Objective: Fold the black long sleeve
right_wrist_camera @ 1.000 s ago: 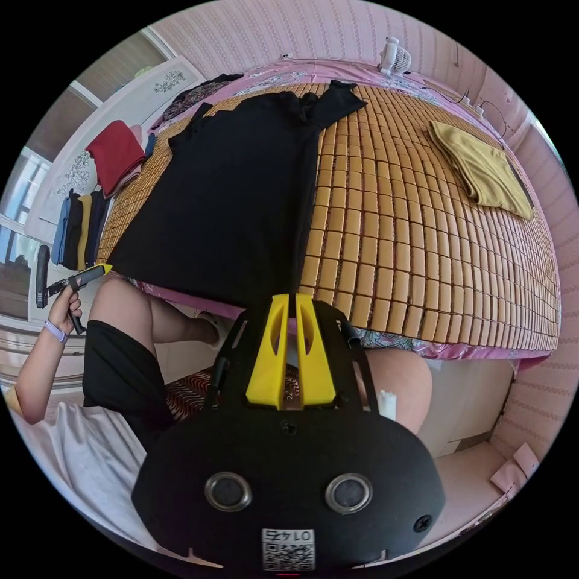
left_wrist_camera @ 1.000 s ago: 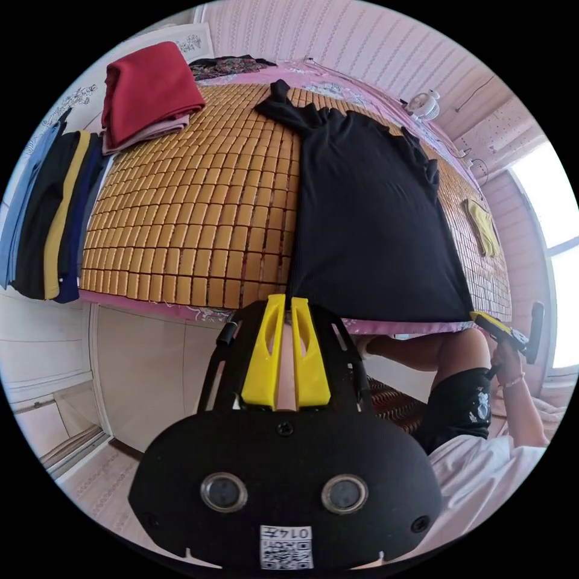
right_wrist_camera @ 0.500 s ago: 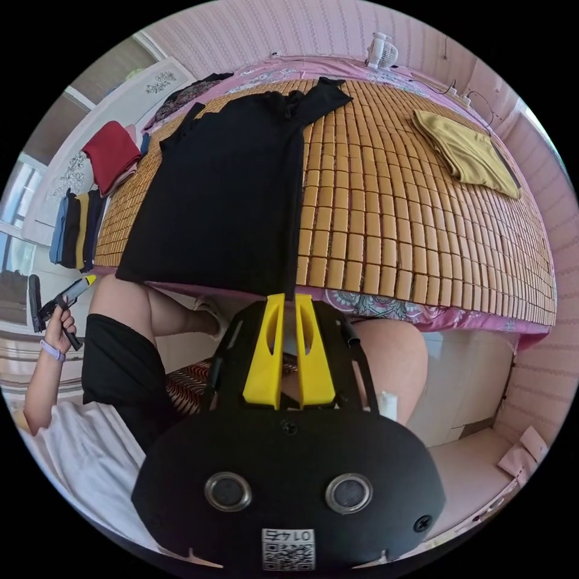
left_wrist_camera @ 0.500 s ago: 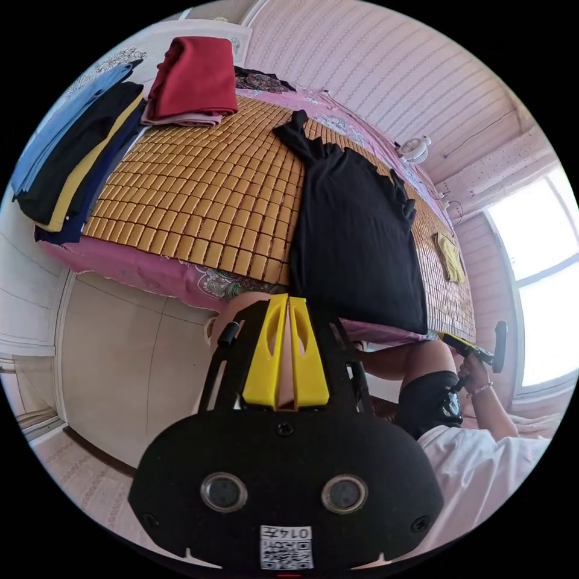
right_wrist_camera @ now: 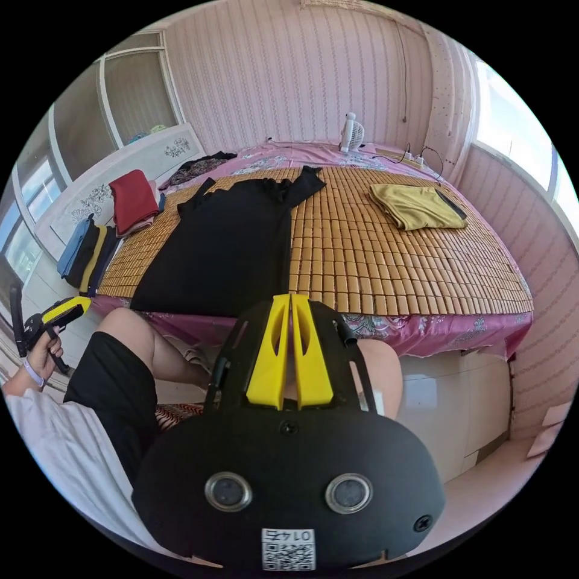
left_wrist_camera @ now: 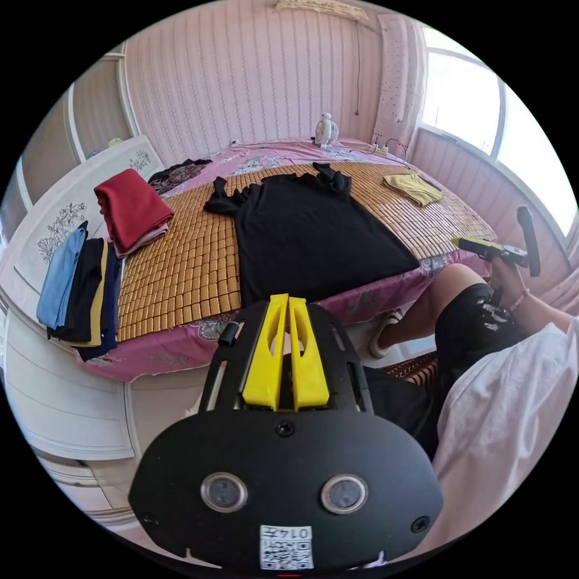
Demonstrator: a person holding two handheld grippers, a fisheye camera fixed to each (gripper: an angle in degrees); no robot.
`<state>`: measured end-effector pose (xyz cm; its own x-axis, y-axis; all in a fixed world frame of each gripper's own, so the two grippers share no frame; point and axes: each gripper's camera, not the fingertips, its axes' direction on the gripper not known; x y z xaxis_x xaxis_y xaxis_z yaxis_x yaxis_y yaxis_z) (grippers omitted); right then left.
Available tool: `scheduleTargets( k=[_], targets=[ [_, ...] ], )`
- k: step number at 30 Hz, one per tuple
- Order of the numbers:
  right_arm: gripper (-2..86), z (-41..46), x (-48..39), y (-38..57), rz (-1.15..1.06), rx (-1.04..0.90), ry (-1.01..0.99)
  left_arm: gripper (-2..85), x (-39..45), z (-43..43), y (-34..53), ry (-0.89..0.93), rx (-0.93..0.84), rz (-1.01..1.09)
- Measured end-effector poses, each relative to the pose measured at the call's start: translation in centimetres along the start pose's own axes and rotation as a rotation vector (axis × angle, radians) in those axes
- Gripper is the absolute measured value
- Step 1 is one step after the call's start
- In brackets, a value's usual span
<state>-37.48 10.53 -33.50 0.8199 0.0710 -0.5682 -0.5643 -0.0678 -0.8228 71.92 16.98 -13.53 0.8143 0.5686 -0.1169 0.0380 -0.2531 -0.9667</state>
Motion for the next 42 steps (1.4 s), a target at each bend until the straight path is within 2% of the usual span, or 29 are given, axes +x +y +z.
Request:
scheduleTargets(
  k=[12, 19, 22, 25, 30, 33, 35, 39, 40, 42],
  targets=[
    [-0.9, -2.7, -0.5, 6.0, -0.1, 0.08, -0.215, -1.0, 6.7, -3.0, -2.0, 0.069, 0.085, 0.098],
    [-0.5, -2.6, 3.4, 7.6, 0.026, 0.183, -0.397, -0.8, 6.3, 2.2, -7.3, 0.156, 0.062, 0.027],
    [2.0, -1.4, 5.0, 6.3, -0.001, 0.25, -0.343, -0.7, 6.5, 5.8, -11.3, 0.193, 0.088, 0.052],
    [7.3, 1.5, 6.9, 2.0, -0.032, 0.282, -0.185, -0.6, 6.5, 11.0, -17.2, 0.211, 0.112, 0.084],
    [8.6, 10.1, 10.7, -11.0, -0.171, 0.222, -0.189, -0.5, 6.6, 23.0, -28.9, 0.269, 0.124, 0.08],
    [8.1, 19.0, 12.4, -21.2, -0.22, 0.132, -0.154, -0.6, 7.0, 31.2, -36.3, 0.211, 0.062, 0.063],
    [8.0, 27.5, 14.0, -28.7, -0.146, 0.047, -0.15, -0.7, 6.8, 37.0, -40.5, 0.227, 0.015, 0.007],
    [7.7, 36.7, 14.7, -36.6, -0.067, 0.016, -0.122, -0.8, 7.4, 43.7, -43.7, 0.257, -0.087, 0.029],
    [7.2, 39.2, 14.6, -38.4, -0.066, -0.019, -0.095, -0.8, 7.9, 45.7, -43.9, 0.257, -0.148, 0.061],
    [5.9, 42.7, 14.6, -40.2, -0.079, -0.09, -0.051, -0.9, 8.2, 46.7, -44.4, 0.272, -0.159, 0.075]
  ],
)
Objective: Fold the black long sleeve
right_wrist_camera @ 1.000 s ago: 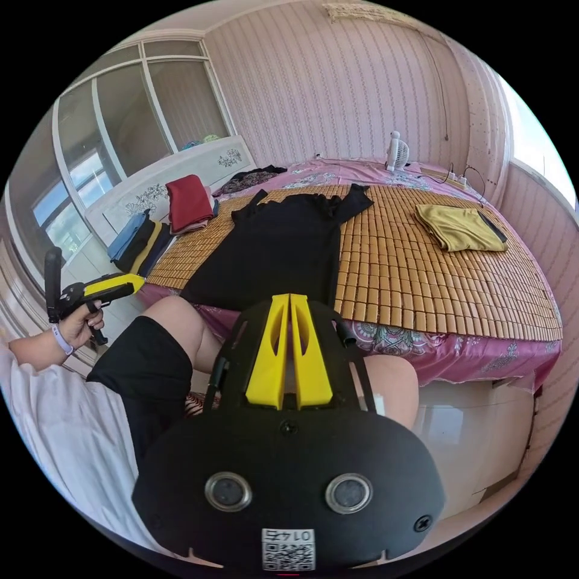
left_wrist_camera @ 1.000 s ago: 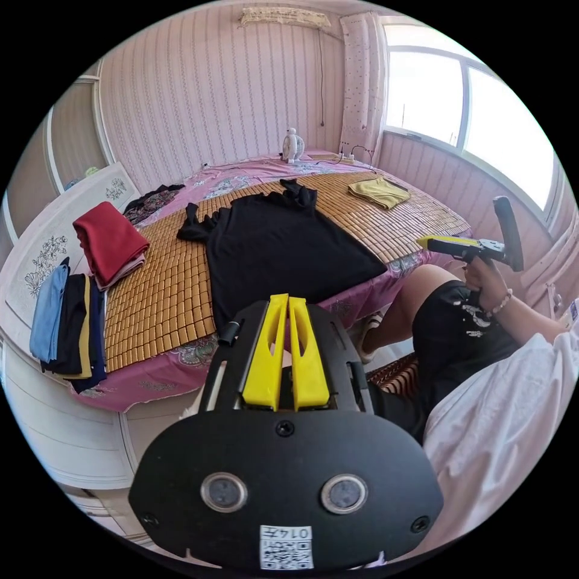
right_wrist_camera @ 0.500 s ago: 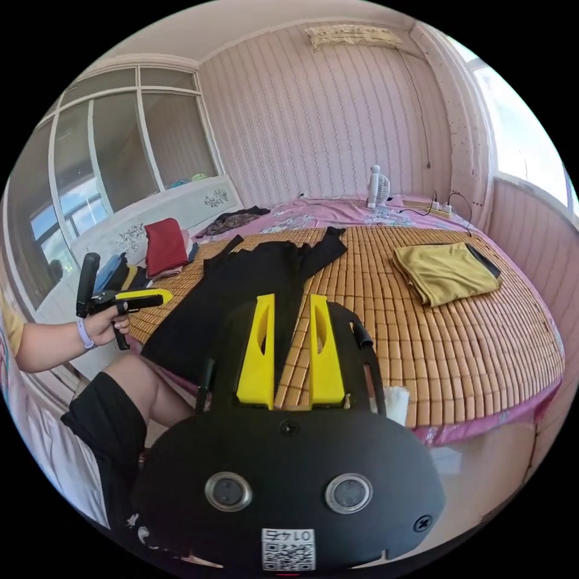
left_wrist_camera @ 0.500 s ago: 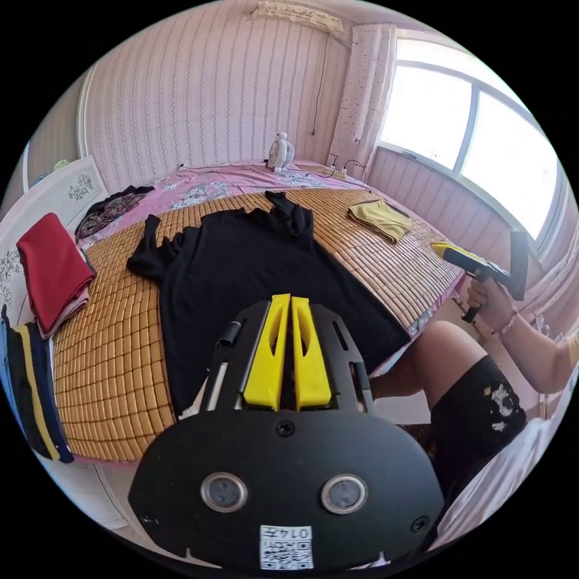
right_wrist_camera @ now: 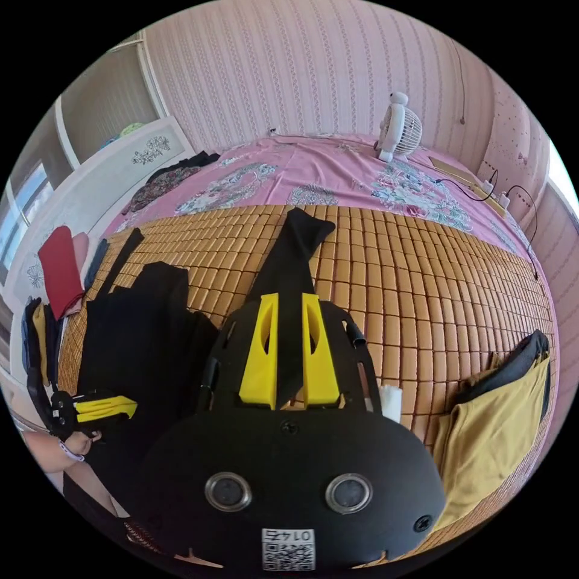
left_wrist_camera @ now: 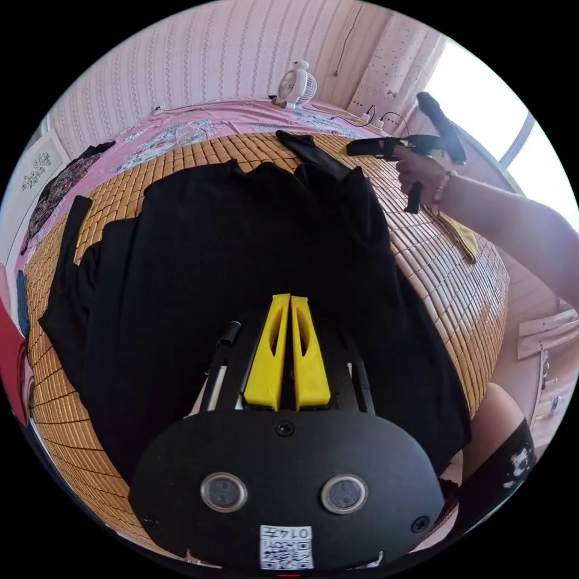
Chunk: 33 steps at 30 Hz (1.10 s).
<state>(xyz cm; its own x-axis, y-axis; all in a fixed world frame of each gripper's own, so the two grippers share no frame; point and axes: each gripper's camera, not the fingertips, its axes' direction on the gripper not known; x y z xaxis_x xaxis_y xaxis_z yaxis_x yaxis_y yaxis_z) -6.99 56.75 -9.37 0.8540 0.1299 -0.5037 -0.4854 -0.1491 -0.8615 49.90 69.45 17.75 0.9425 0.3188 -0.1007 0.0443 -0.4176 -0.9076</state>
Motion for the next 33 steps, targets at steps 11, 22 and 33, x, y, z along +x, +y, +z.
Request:
scheduleTargets(
  k=[11, 22, 33],
  targets=[
    [-0.2, -11.1, 3.1, 6.7, -0.038, -0.109, -0.115, -0.8, 0.4, 2.9, -4.3, -0.071, -0.05, -0.036],
    [5.2, -21.4, 9.0, 17.1, 0.263, -0.143, -0.023, -0.4, 2.8, 4.5, -14.6, 0.066, 0.021, 0.015],
    [11.5, -14.3, 11.0, 32.4, 0.555, -0.414, -0.115, 4.5, 8.1, 15.5, -25.5, 0.133, -0.086, 0.101]
  ],
)
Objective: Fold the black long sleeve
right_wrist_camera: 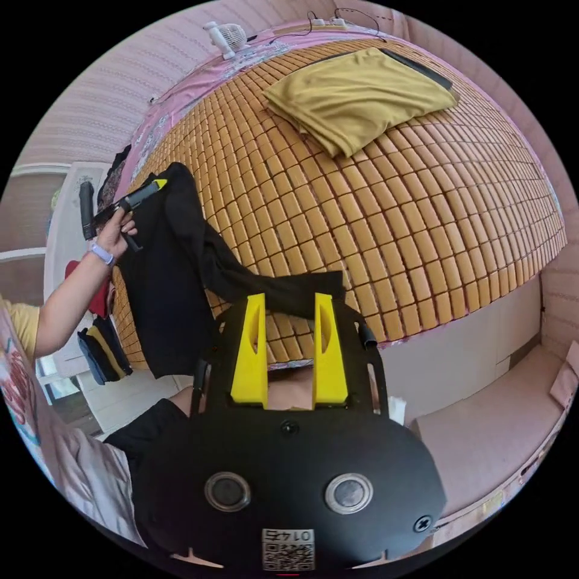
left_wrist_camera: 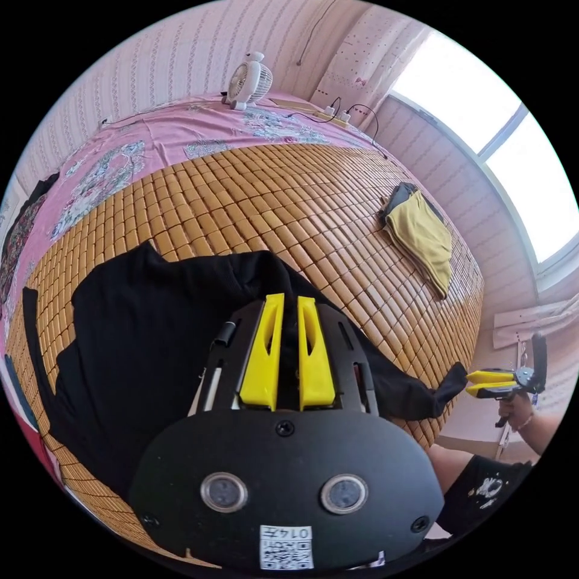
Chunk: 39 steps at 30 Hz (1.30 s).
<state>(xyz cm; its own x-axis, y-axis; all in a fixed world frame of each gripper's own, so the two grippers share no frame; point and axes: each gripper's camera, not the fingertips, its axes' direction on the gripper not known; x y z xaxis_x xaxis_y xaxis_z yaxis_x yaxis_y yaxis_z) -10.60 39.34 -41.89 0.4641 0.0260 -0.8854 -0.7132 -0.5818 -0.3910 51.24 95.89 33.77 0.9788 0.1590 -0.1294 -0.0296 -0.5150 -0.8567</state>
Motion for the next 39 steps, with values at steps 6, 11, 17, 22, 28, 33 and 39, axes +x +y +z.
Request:
scheduleTargets(
  k=[6, 11, 17, 22, 28, 33, 39],
  targets=[
    [10.1, 4.0, -0.7, 0.1, -0.103, -0.031, 0.108, 1.7, 1.5, 5.6, -1.5, -0.075, -0.095, 0.014],
    [1.9, 4.2, 1.8, 0.9, -0.033, -0.046, 0.013, -0.4, 1.9, 7.1, -3.1, -0.089, -0.129, 0.055],
    [1.2, -5.4, 7.7, 3.1, 0.252, 0.183, -0.263, -0.9, 1.2, 4.9, -3.5, -0.06, 0.067, 0.007],
    [3.9, -7.8, 10.5, 3.0, 0.371, 0.347, -0.077, -0.7, -0.5, 6.4, -4.2, -0.038, 0.052, -0.068],
    [7.9, -3.4, 7.2, -0.3, 0.221, 0.222, 0.018, 2.6, -0.5, 7.2, -4.4, -0.042, 0.039, -0.059],
    [6.4, -0.6, 5.7, -2.9, 0.221, 0.173, 0.133, 6.7, -0.3, 9.3, -5.2, -0.025, 0.004, -0.052],
    [-0.1, -1.1, 2.8, -1.2, 0.135, 0.072, 0.244, 2.5, 0.7, 12.6, -6.2, -0.056, -0.101, -0.003]
  ],
)
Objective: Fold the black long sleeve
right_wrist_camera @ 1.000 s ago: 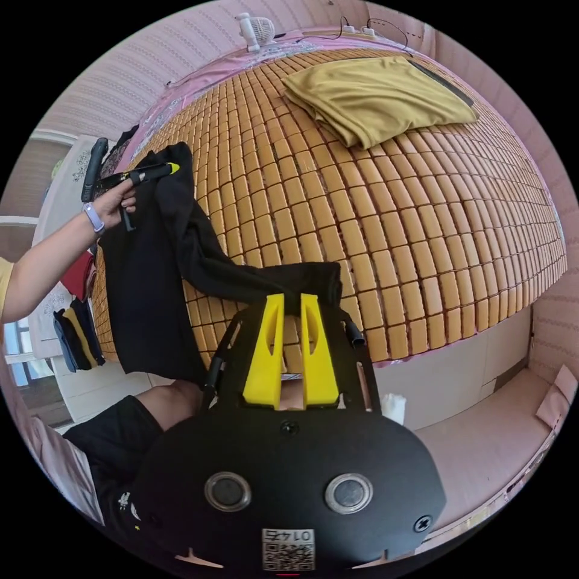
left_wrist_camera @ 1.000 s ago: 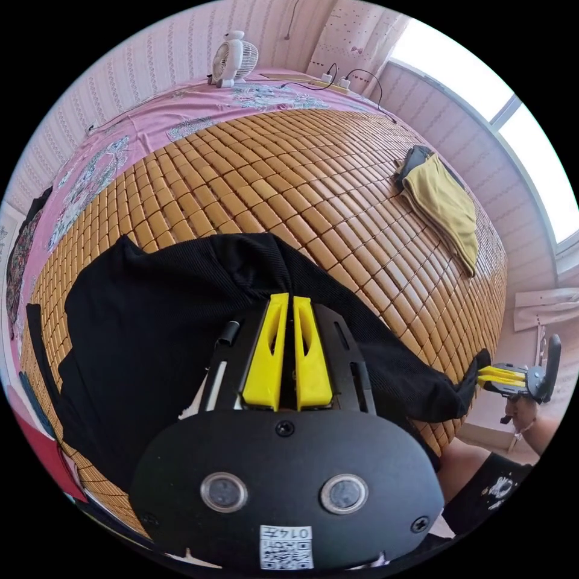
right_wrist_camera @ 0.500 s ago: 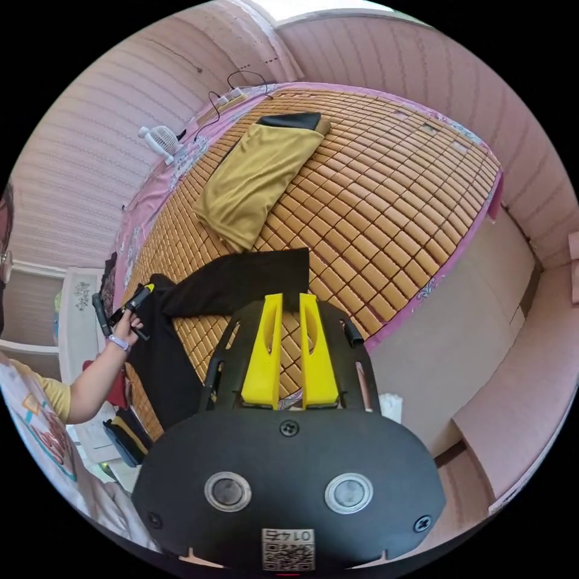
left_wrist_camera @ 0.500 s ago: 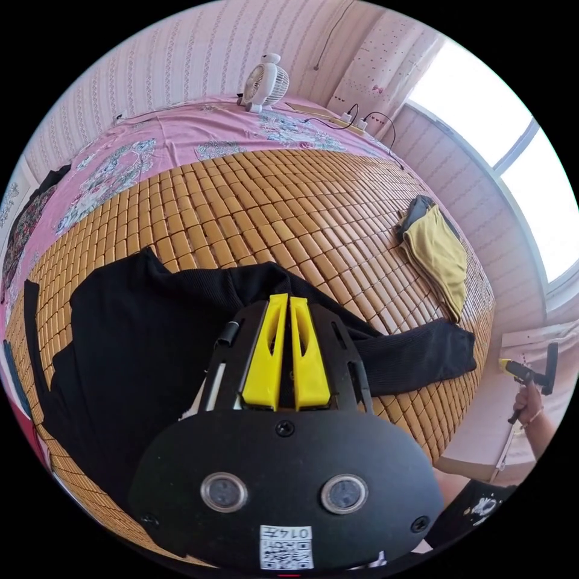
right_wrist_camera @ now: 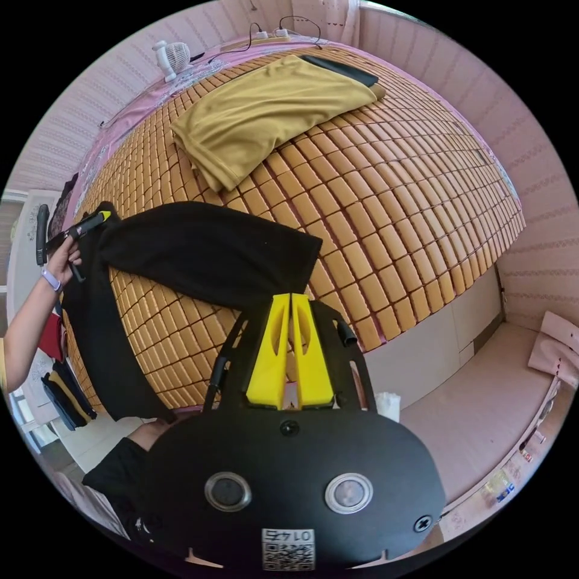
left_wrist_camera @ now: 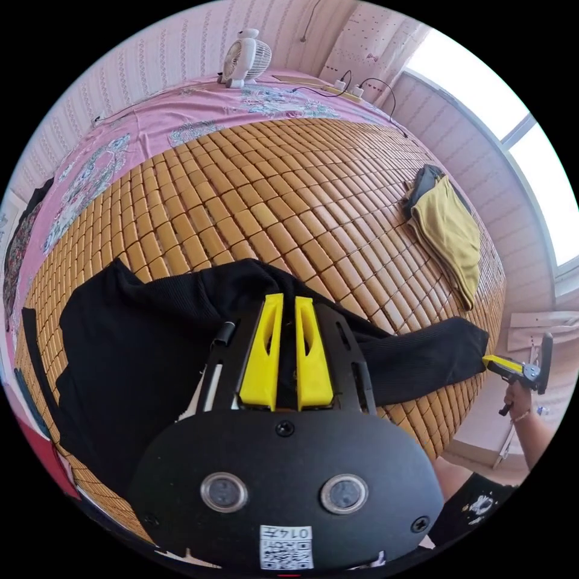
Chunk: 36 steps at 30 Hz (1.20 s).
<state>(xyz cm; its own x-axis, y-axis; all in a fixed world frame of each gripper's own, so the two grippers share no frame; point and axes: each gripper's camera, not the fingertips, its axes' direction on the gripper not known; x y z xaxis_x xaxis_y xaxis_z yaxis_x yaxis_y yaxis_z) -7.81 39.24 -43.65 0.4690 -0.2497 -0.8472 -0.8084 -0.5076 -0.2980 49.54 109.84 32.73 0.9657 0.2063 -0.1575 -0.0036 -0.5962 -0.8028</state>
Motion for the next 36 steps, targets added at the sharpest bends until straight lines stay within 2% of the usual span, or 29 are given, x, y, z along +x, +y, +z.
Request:
scheduleTargets(
  k=[2, 7, 10, 12, 15, 18, 20, 24, 25, 28, 31, 34, 36],
  targets=[
    [-0.2, -0.8, -0.4, 1.4, -0.021, -0.021, 0.018, -0.2, -0.3, 0.1, 0.0, 0.014, 0.008, -0.022],
    [0.1, -1.3, -1.8, 3.3, -0.041, -0.053, 0.099, -0.9, -1.2, 0.0, 0.8, 0.057, 0.123, -0.114],
    [2.2, -2.2, -2.4, 3.0, -0.028, -0.062, 0.084, -1.0, -2.4, 0.6, 0.9, 0.102, 0.151, -0.202],
    [5.5, -3.6, -2.6, 2.3, 0.008, 0.011, 0.044, -1.0, -3.1, 0.8, 1.3, 0.096, 0.174, -0.244],
    [9.7, -4.1, -2.8, 0.8, 0.054, 0.029, -0.099, -1.0, -5.2, 0.3, 2.5, 0.188, 0.288, -0.354],
    [9.5, -4.1, -5.2, 1.2, 0.002, 0.021, -0.005, -1.0, -7.1, 0.9, 2.9, 0.239, 0.322, -0.434],
    [9.2, -5.4, -7.7, 1.6, -0.057, 0.068, 0.073, -1.0, -6.9, 2.7, 2.6, 0.192, 0.214, -0.394],
    [8.8, -5.8, -10.7, 0.9, -0.115, 0.093, 0.065, -1.0, -5.9, 2.4, 2.7, 0.126, 0.21, -0.286],
    [8.4, -4.7, -11.3, 0.4, -0.123, 0.03, 0.078, -1.0, -5.9, 2.4, 2.7, 0.125, 0.203, -0.283],
    [6.3, -4.9, -12.4, 0.6, -0.184, 0.026, 0.206, -0.9, -5.8, 2.3, 2.6, 0.154, 0.185, -0.276],
    [5.7, -5.9, -12.2, 0.5, -0.187, 0.021, 0.173, -0.5, -4.3, 2.3, 2.3, 0.144, 0.17, -0.225],
    [5.9, -6.7, -12.0, 0.1, -0.167, 0.007, 0.273, 1.4, -3.7, 2.3, 2.9, 0.194, 0.175, -0.224],
    [6.3, -7.3, -11.4, 0.0, -0.136, 0.006, 0.25, 3.6, -3.6, 1.2, 4.0, 0.23, 0.202, -0.223]
  ],
)
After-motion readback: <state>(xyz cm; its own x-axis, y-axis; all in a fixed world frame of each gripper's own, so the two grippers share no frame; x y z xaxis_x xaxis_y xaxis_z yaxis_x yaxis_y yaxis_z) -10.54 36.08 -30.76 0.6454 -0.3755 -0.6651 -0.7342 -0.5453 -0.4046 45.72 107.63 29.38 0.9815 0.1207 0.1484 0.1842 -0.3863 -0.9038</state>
